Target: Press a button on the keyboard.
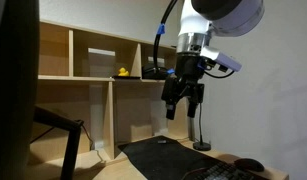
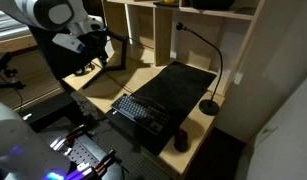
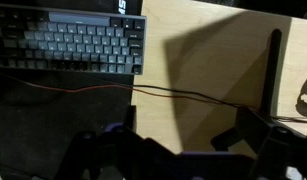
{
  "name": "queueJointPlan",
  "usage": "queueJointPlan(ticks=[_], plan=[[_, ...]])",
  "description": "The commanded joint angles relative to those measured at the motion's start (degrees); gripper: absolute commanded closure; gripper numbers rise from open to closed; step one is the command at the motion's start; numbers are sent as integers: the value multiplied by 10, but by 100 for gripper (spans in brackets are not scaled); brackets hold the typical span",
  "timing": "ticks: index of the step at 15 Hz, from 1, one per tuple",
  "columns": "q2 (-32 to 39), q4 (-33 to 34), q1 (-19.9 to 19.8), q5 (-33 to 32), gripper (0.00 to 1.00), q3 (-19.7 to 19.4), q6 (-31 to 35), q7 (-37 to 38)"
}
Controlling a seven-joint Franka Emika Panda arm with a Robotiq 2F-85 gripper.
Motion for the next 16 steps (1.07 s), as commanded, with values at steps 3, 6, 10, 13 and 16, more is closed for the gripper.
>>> queueJointPlan(ticks=[3, 6, 10, 13, 16], plan=[[45, -7, -29, -1, 0, -17, 32, 26], [94, -56, -50, 36, 0, -61, 102, 32], [196, -75, -69, 99, 0, -118, 154, 26], [186, -77, -72, 106, 0, -116, 141, 26], [233, -45, -79, 94, 0, -112, 128, 55]])
